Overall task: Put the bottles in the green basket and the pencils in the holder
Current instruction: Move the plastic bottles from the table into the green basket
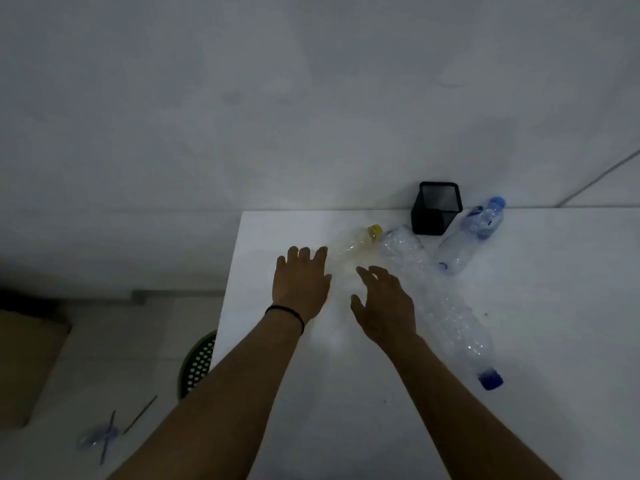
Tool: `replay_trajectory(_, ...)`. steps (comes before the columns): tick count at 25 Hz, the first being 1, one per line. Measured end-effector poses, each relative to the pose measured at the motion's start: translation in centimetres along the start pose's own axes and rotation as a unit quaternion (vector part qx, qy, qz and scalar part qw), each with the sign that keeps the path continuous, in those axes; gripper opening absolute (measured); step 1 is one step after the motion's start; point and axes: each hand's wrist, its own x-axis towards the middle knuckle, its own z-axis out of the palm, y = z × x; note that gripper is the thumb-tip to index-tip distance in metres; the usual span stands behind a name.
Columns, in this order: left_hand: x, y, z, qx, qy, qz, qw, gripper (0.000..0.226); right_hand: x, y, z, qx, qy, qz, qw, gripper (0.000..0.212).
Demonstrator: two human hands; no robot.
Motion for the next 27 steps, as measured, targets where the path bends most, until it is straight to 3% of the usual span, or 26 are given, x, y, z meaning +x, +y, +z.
replay_trajectory(4,3.3,0.4,1.9,0.019,-0.026,0.025,0.999,0.065,1.2,0.9,2.4,-0.063,-0.087,0.022,0.994,0.059)
replay_trajectory(10,6.2,0.5,3.4,-0.002,-0.039,0.012,0.999,0.061,0.9,1.6,3.8,-0.076,-0.085,0.024,0.993,0.058)
replay_trajectory(13,5.5,0.0,3.6,-0.064,-0.049,-0.026,0.996,0.060,0.8,1.6,3.6,-0.077,-0.094,0.027,0.992,0.058)
replay_trajectory(16,2.7,-2.1,3.6,-0.206,-0.064,-0.104,0.971,0.060,0.8,1.2,3.3,-0.066,-0.090,0.039,0.993,0.056)
replay_trajectory(19,-1.4,-5.4,3.5,-0.343,-0.063,-0.163,0.923,0.054,1.8,-1.3,2.7,0.114,-0.069,0.139,0.981,0.056)
replay_trajectory(21,-4.7,-7.7,3.3,-0.372,-0.066,-0.162,0.912,0.051,2.6,-4.4,2.1,0.328,-0.083,0.217,0.916,0.061)
replay_trajectory(23,-7.4,-9.7,3.2,-0.378,-0.069,-0.157,0.910,0.050,2.8,-7.9,2.1,0.447,-0.119,0.232,0.856,0.057)
replay_trajectory(27,-11.7,-14.8,2.8,-0.379,-0.061,-0.173,0.907,0.052,0.9,-15.1,3.9,0.418,-0.121,0.147,0.888,0.023)
